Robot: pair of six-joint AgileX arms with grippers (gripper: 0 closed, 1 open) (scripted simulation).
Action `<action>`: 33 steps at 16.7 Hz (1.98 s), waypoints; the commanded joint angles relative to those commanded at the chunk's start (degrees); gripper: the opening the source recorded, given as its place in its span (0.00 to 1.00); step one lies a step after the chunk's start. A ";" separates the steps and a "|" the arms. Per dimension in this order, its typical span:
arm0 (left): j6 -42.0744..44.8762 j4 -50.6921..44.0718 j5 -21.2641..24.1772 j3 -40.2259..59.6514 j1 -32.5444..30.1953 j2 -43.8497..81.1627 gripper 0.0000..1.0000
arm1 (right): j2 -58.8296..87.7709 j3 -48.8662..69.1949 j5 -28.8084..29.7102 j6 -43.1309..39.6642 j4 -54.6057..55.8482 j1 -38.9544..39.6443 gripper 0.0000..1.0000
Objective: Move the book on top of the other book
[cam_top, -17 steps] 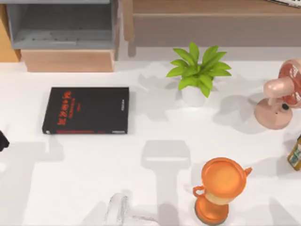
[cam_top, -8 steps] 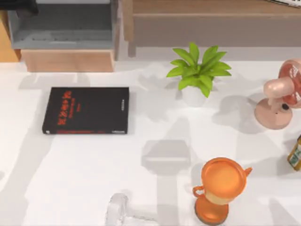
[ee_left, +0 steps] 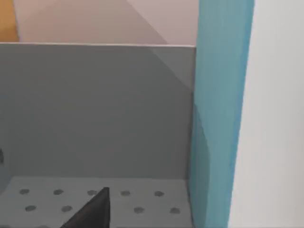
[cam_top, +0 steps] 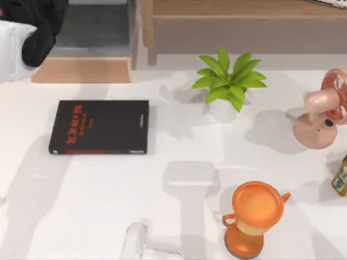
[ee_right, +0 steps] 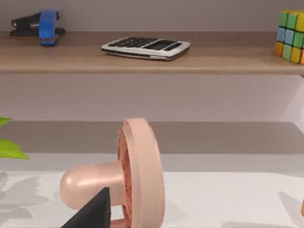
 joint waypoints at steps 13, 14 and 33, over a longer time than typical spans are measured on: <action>-0.05 -0.07 -0.66 5.26 -0.89 4.70 1.00 | 0.00 0.00 0.00 0.00 0.00 0.00 1.00; -0.06 -0.49 -0.53 5.95 -0.77 4.98 1.00 | 0.00 0.00 0.00 0.00 0.00 0.00 1.00; -0.08 -0.52 0.22 12.66 -0.02 11.66 0.40 | 0.00 0.00 0.00 0.00 0.00 0.00 1.00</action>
